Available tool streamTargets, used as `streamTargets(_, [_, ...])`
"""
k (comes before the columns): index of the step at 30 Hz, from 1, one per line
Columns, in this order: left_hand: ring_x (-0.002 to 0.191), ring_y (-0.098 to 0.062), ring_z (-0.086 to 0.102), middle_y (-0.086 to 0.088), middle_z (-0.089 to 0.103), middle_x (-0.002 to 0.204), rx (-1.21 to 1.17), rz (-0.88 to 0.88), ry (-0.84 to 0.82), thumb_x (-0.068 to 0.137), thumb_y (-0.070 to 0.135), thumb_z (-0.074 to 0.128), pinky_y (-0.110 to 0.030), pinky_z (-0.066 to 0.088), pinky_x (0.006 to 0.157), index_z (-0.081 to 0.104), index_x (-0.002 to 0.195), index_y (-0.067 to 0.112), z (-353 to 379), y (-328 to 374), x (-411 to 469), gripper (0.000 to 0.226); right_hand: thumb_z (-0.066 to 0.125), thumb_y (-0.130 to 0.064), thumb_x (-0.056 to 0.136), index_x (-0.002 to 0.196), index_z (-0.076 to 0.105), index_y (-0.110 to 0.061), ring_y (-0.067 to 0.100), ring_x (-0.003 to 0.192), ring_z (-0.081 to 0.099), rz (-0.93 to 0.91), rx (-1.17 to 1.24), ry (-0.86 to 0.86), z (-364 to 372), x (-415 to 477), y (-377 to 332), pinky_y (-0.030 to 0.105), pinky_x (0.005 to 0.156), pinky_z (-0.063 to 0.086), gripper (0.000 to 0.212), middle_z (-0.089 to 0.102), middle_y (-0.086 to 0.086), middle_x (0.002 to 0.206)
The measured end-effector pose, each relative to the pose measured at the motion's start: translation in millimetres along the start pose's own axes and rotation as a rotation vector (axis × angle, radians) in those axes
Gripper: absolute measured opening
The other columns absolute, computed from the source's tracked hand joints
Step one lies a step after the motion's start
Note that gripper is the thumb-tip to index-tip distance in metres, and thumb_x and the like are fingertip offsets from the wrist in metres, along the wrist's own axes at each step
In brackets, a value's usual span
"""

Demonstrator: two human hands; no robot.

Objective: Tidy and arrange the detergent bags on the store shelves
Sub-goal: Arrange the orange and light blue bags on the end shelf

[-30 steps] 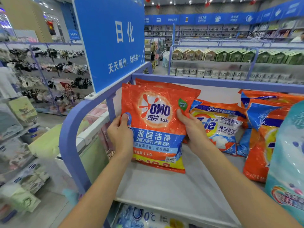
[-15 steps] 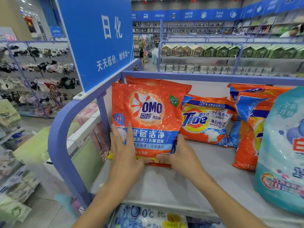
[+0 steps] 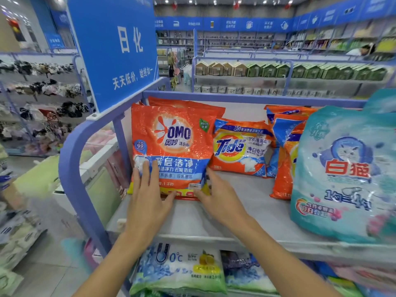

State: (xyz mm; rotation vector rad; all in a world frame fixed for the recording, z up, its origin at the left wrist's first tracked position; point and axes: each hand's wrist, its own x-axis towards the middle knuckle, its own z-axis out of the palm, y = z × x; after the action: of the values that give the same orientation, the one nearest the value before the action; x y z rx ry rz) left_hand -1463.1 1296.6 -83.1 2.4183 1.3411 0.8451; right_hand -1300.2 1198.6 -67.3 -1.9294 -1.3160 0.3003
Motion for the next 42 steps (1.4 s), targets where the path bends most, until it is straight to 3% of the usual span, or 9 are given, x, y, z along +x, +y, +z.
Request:
streamTargets(2, [0.158, -0.03, -0.006, -0.008, 0.0, 0.171, 0.005, -0.018, -0.003, 0.096, 0.047, 0.062, -0.046, 0.014, 0.125, 0.005, 0.163, 0.016, 2.4, 11.0, -10.9, 0.093, 0.061, -0.038, 0.1, 0.151, 0.041, -0.028, 0.021, 0.132, 0.054, -0.016, -0.141, -0.023, -15.3, -12.4, 6.7, 0.042, 0.102, 0.05, 0.056, 0.055, -0.004, 0.147])
streamTargets(8, [0.157, -0.032, 0.007, -0.012, 0.019, 0.169, 0.012, 0.054, -0.087, 0.097, 0.049, 0.057, -0.045, 0.016, 0.125, 0.036, 0.158, 0.015, 20.7, 63.7, -51.8, 0.073, 0.05, -0.051, 0.103, 0.156, 0.038, -0.021, 0.022, 0.147, 0.033, 0.011, -0.341, -0.034, -74.2, -62.9, 49.1, 0.036, 0.117, 0.031, 0.062, 0.038, 0.0, 0.162])
streamTargets(19, [0.157, -0.024, 0.011, -0.002, 0.025, 0.168, -0.089, 0.145, -0.217, 0.101, 0.054, 0.05, -0.039, 0.017, 0.126, 0.032, 0.159, 0.024, 57.8, 200.7, -138.0, 0.068, 0.056, -0.042, 0.102, 0.149, 0.049, -0.019, 0.021, 0.142, 0.04, -0.061, -0.372, 0.095, -190.7, -168.3, 116.6, 0.035, 0.116, 0.032, 0.054, 0.049, 0.001, 0.152])
streamTargets(23, [0.155, -0.024, 0.021, 0.001, 0.033, 0.165, -0.115, 0.21, -0.204, 0.101, 0.051, 0.051, -0.04, 0.023, 0.125, 0.034, 0.158, 0.024, 60.2, 238.8, -149.8, 0.065, 0.054, -0.044, 0.102, 0.147, 0.05, -0.017, 0.022, 0.14, 0.04, 0.034, -0.362, 0.185, -231.4, -190.1, 145.2, 0.037, 0.115, 0.034, 0.052, 0.05, 0.001, 0.151])
streamTargets(26, [0.141, -0.025, 0.044, 0.001, 0.052, 0.15, -0.144, 0.263, -0.238, 0.1, 0.054, 0.051, -0.043, 0.041, 0.112, 0.04, 0.153, 0.027, 64.1, 265.6, -141.3, 0.061, 0.054, -0.048, 0.102, 0.148, 0.047, -0.019, 0.022, 0.138, 0.04, 0.121, -0.308, 0.222, -254.0, -199.7, 162.6, 0.036, 0.113, 0.035, 0.055, 0.051, 0.0, 0.15])
streamTargets(32, [0.11, -0.014, 0.062, 0.009, 0.065, 0.124, -0.37, 0.117, -0.322, 0.096, 0.055, 0.059, -0.03, 0.046, 0.086, 0.05, 0.136, 0.027, 79.3, 296.1, -98.6, 0.051, 0.07, -0.044, 0.094, 0.13, 0.055, -0.026, 0.015, 0.114, 0.061, 0.206, 0.074, 0.198, -265.8, -179.1, 171.0, 0.03, 0.089, 0.047, 0.043, 0.066, -0.009, 0.122])
streamTargets(36, [0.099, -0.004, 0.065, 0.014, 0.065, 0.112, -0.643, -0.077, -0.338, 0.089, 0.047, 0.073, -0.032, 0.055, 0.088, 0.052, 0.135, 0.024, 97.4, 293.0, -79.6, 0.056, 0.081, -0.041, 0.084, 0.124, 0.051, -0.029, -0.002, 0.091, 0.064, 0.275, 0.247, 0.178, -261.3, -161.5, 170.8, 0.013, 0.068, 0.043, 0.052, 0.067, -0.016, 0.108])
streamTargets(38, [0.099, -0.011, 0.069, 0.003, 0.067, 0.118, -0.77, -0.192, -0.372, 0.086, 0.039, 0.08, -0.033, 0.058, 0.086, 0.052, 0.135, 0.018, 105.8, 290.9, -70.8, 0.06, 0.085, -0.04, 0.079, 0.121, 0.049, -0.031, -0.006, 0.087, 0.062, 0.277, 0.255, 0.22, -257.3, -154.5, 173.4, 0.014, 0.067, 0.043, 0.056, 0.066, -0.018, 0.106])
streamTargets(42, [0.089, -0.015, 0.074, -0.004, 0.071, 0.11, -0.886, -0.294, -0.399, 0.081, 0.027, 0.085, -0.023, 0.057, 0.064, 0.056, 0.125, 0.014, 110.1, 291.8, -63.0, 0.053, 0.088, -0.032, 0.077, 0.11, 0.053, -0.036, -0.004, 0.084, 0.064, 0.285, 0.323, 0.312, -254.2, -144.4, 181.4, 0.026, 0.08, 0.053, 0.049, 0.069, -0.02, 0.098])
